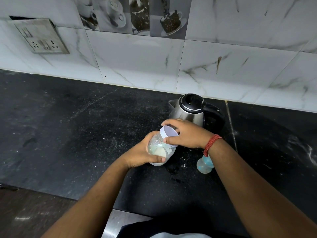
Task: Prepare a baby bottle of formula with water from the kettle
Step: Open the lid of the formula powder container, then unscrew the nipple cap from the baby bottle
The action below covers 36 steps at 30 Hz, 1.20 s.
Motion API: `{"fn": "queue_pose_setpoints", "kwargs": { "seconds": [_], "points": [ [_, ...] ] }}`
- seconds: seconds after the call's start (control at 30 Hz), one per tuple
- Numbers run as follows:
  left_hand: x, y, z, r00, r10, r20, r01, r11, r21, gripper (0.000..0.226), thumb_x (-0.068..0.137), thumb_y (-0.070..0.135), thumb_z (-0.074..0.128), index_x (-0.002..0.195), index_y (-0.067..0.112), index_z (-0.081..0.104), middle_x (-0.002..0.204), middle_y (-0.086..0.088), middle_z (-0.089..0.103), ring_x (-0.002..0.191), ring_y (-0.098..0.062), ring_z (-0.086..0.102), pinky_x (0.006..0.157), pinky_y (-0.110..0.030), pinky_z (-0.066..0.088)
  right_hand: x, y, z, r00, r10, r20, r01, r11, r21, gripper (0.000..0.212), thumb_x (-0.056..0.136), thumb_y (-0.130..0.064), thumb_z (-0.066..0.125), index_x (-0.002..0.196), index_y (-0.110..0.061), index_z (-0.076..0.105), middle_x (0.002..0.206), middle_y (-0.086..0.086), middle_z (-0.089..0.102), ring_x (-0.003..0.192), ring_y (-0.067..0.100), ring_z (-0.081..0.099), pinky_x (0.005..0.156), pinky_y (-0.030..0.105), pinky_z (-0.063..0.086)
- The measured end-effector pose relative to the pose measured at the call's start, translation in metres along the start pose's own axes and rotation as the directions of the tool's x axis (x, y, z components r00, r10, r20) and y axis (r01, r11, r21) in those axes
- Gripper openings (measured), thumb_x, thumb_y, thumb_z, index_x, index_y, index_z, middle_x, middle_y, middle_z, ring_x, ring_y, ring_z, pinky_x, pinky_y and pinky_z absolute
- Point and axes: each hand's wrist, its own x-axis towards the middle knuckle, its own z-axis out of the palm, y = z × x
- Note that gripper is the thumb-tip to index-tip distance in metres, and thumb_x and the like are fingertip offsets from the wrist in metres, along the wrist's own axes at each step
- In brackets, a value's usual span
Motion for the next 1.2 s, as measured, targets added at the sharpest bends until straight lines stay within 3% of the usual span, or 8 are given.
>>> {"fn": "queue_pose_setpoints", "kwargs": {
  "seconds": [0.27,0.33,0.43,0.53,0.67,0.97,1.03,1.2],
  "points": [
    [-0.005,-0.013,-0.005,0.989,-0.023,-0.146,0.024,1.0,0.001,0.096,0.067,0.017,0.091,0.144,0.031,0.036,0.139,0.006,0.056,0.127,-0.005,0.057,0.104,-0.023,0.049,-0.006,0.008,0.009,0.964,0.063,-0.257,-0.011,0.98,0.198,0.062,0.086,-0.036,0.076,0.141,-0.034,0.048,0.138,-0.007,0.041,0.125,0.016,0.052,0.109,0.038,0.046],
    [-0.005,-0.018,-0.005,0.978,-0.029,-0.206,0.031,1.0,0.005,0.094,0.07,0.006,0.09,0.142,0.027,0.034,0.136,0.006,0.055,0.123,-0.003,0.057,0.098,-0.014,0.048,-0.008,0.015,0.025,0.934,0.123,-0.334,-0.054,0.976,0.21,0.063,0.082,-0.039,0.08,0.135,-0.026,0.05,0.135,-0.006,0.04,0.119,0.014,0.054,0.104,0.032,0.048],
    [-0.006,-0.029,-0.007,0.961,-0.034,-0.274,0.041,0.999,0.02,0.09,0.074,-0.01,0.084,0.141,0.021,0.032,0.133,0.005,0.054,0.117,0.0,0.056,0.091,-0.007,0.046,-0.013,0.022,0.054,0.875,0.139,-0.463,-0.072,0.985,0.16,0.061,0.075,-0.036,0.086,0.118,-0.011,0.05,0.121,-0.001,0.041,0.099,0.004,0.046,0.085,0.011,0.039],
    [-0.009,-0.04,-0.01,0.949,-0.055,-0.312,0.061,0.998,0.008,0.093,0.072,-0.006,0.088,0.14,0.024,0.033,0.133,0.007,0.055,0.118,0.001,0.057,0.093,-0.01,0.047,-0.018,0.029,0.085,0.819,0.153,-0.553,-0.083,0.985,0.15,0.058,0.071,-0.028,0.09,0.103,-0.007,0.046,0.112,0.002,0.038,0.09,0.01,0.044,0.077,0.013,0.034],
    [-0.015,-0.055,-0.011,0.939,-0.085,-0.334,0.092,0.996,0.005,0.097,0.065,0.009,0.092,0.139,0.029,0.033,0.131,0.011,0.057,0.112,0.011,0.059,0.094,-0.013,0.046,-0.022,0.038,0.121,0.824,0.152,-0.546,-0.114,0.988,0.104,0.056,0.07,-0.024,0.09,0.099,-0.004,0.047,0.115,0.007,0.039,0.089,0.02,0.05,0.083,0.025,0.045],
    [-0.023,-0.066,-0.005,0.948,-0.033,-0.317,0.067,0.993,0.098,0.093,0.076,-0.004,0.086,0.139,0.03,0.027,0.135,0.012,0.049,0.116,0.021,0.05,0.096,-0.003,0.039,-0.024,0.062,0.161,0.88,0.195,-0.433,-0.2,0.979,0.034,0.064,0.075,-0.028,0.088,0.116,0.007,0.053,0.143,0.012,0.038,0.118,0.028,0.06,0.097,0.03,0.05],
    [-0.027,-0.066,-0.006,0.951,-0.026,-0.309,0.066,0.991,0.12,0.094,0.075,0.004,0.089,0.14,0.035,0.028,0.138,0.015,0.048,0.123,0.018,0.048,0.102,-0.007,0.037,-0.024,0.066,0.165,0.892,0.198,-0.407,-0.216,0.976,0.001,0.065,0.075,-0.031,0.088,0.118,0.004,0.054,0.14,0.01,0.039,0.115,0.029,0.061,0.096,0.034,0.052],
    [-0.037,-0.06,-0.009,0.925,0.021,-0.38,0.05,0.983,0.177,0.121,0.064,0.069,0.082,0.158,0.025,0.02,0.159,0.008,0.035,0.149,-0.01,0.033,0.124,-0.036,0.028,-0.028,0.065,0.163,0.882,0.179,-0.436,-0.198,0.98,0.002,0.072,0.074,-0.038,0.087,0.126,-0.002,0.053,0.141,0.01,0.045,0.124,0.028,0.055,0.1,0.036,0.049]
  ]
}}
